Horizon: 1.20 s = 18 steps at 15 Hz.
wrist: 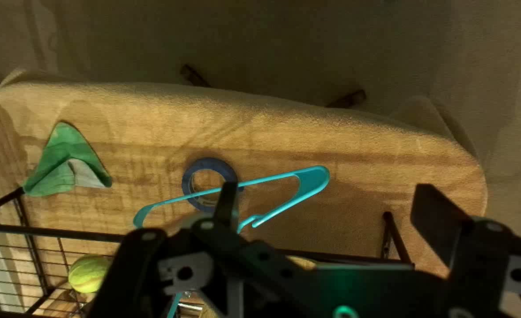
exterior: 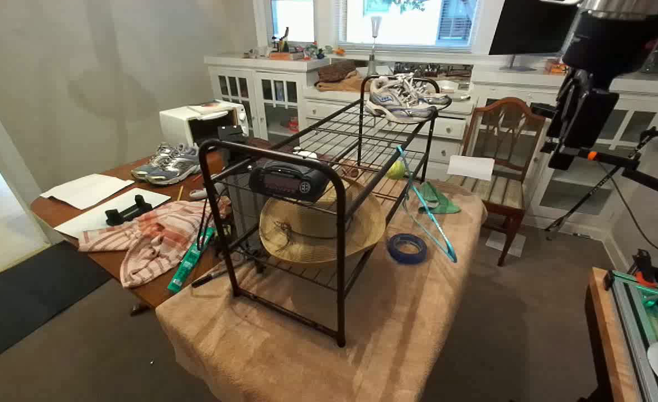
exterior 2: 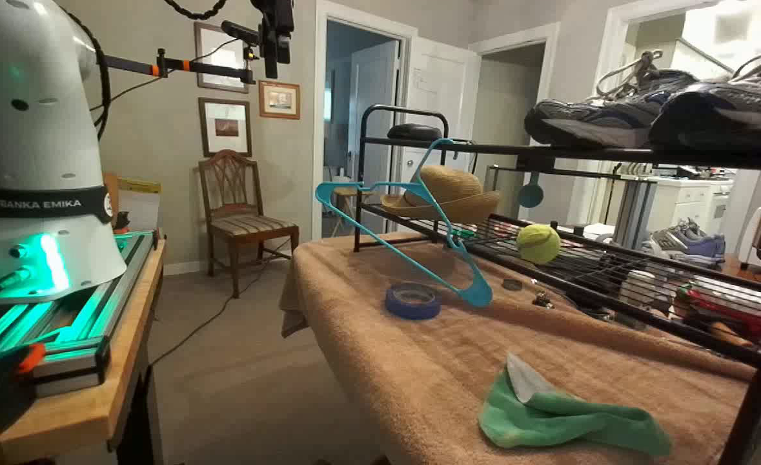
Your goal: Put the green towel on the hanger
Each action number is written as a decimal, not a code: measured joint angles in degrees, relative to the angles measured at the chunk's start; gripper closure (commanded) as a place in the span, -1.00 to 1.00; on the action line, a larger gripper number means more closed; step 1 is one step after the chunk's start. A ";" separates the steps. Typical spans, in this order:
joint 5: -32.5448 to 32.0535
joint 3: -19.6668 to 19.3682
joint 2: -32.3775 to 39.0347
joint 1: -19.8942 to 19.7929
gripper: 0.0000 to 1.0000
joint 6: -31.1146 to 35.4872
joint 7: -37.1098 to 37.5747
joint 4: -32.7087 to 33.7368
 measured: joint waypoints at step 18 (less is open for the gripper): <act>-7.88 -17.13 8.12 -8.36 -1.00 6.11 -7.60 8.08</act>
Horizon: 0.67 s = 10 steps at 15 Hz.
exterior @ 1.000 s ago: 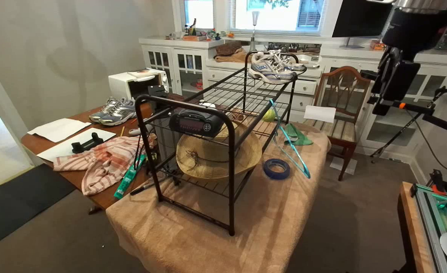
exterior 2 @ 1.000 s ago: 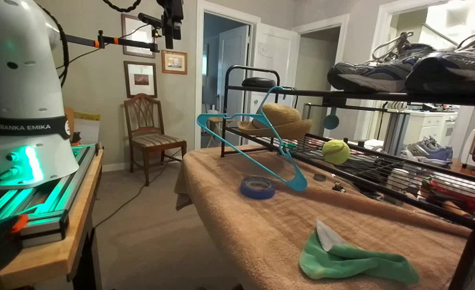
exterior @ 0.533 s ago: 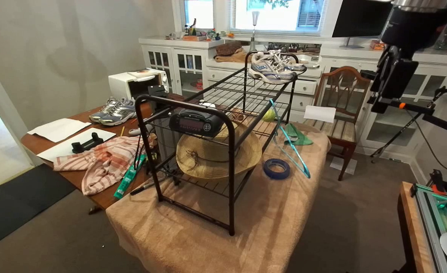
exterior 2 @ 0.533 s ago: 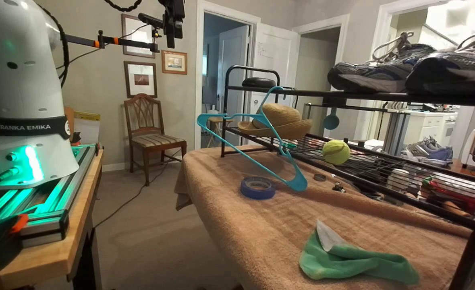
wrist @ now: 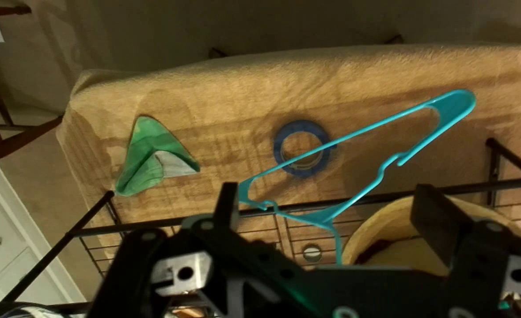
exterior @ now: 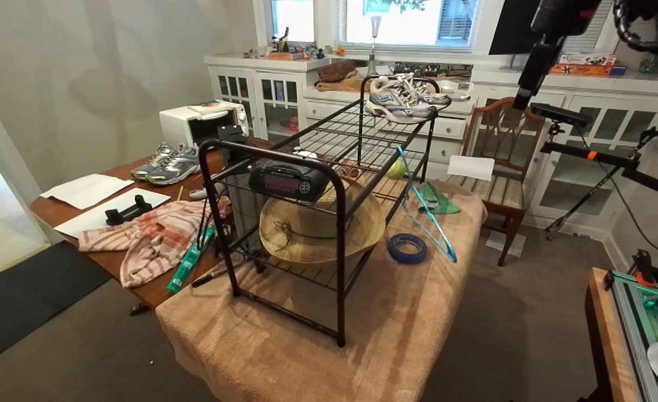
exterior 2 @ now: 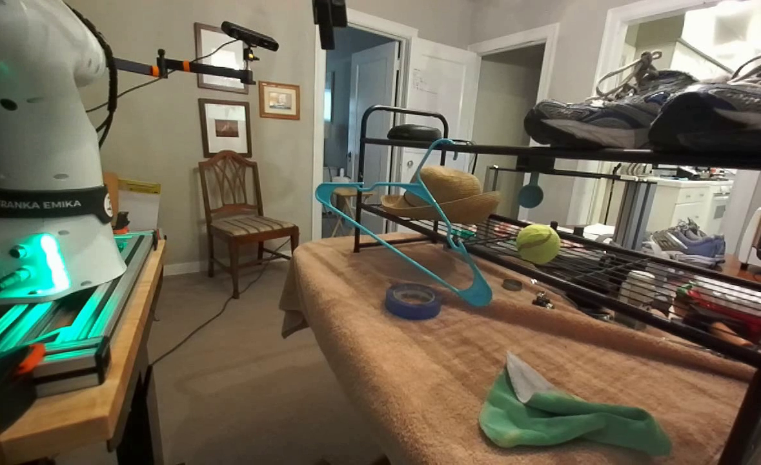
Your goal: Put the green towel on the hanger
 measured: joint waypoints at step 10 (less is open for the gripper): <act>2.34 -9.07 22.79 -4.35 -1.00 16.60 -2.70 7.77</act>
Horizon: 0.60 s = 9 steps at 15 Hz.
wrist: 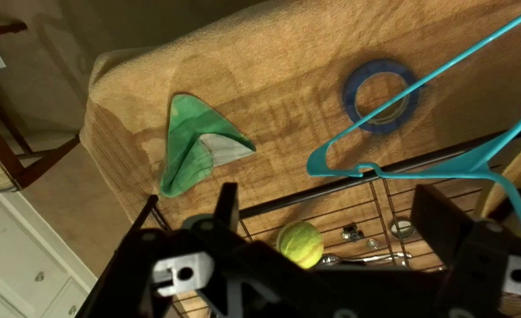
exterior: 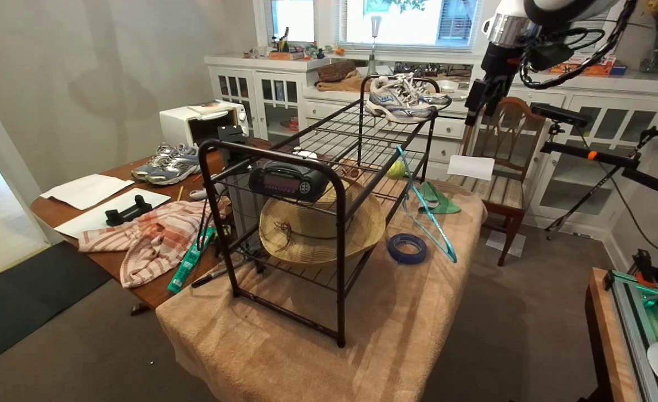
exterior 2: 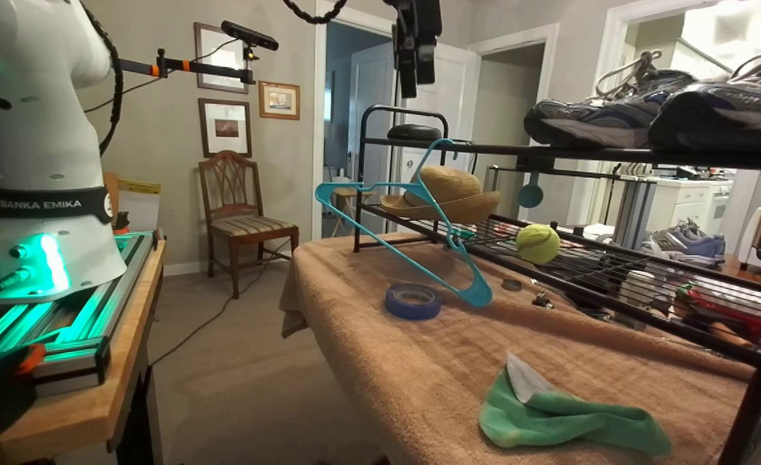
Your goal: Put the green towel on the hanger
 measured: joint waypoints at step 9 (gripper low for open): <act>5.01 -3.91 11.57 -5.32 -1.00 8.70 -6.64 3.16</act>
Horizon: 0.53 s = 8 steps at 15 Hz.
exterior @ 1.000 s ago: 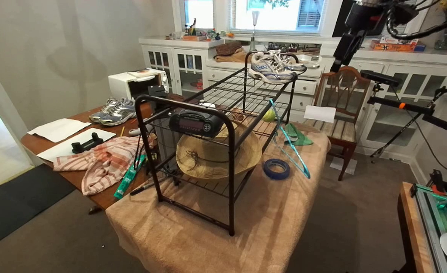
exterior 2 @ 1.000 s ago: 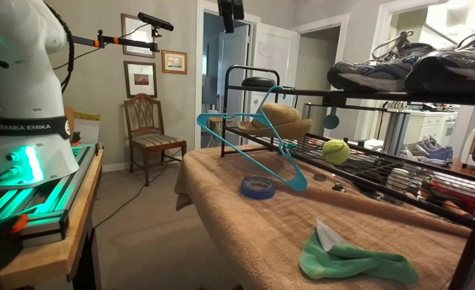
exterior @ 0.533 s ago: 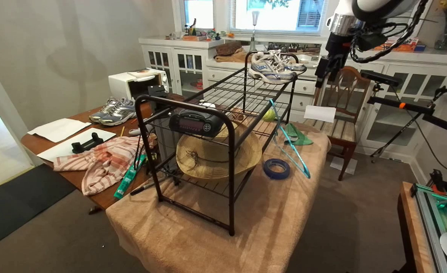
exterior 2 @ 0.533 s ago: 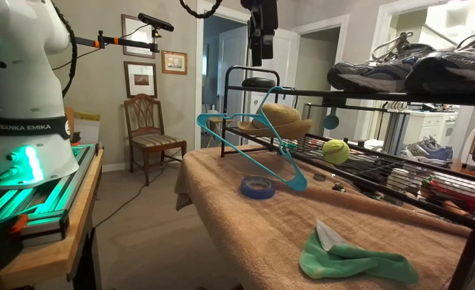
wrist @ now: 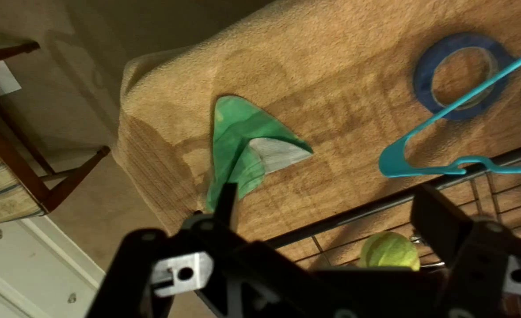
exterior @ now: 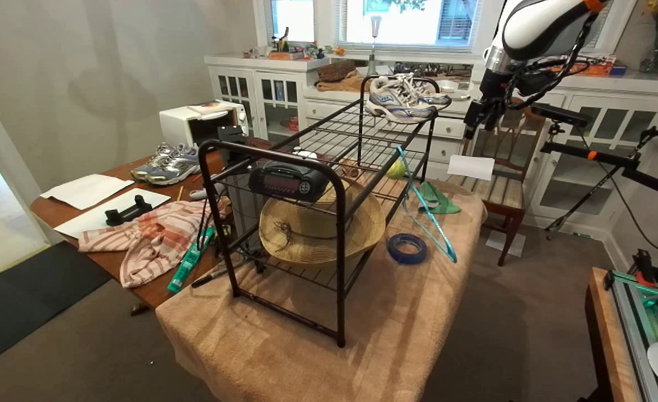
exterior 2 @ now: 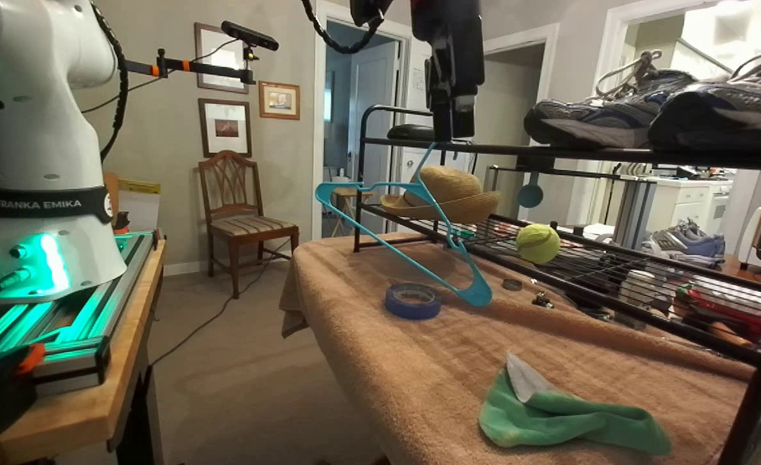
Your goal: Put the green towel on the hanger
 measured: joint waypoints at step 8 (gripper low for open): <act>0.59 -1.40 5.77 -3.23 -1.00 4.14 -1.84 2.31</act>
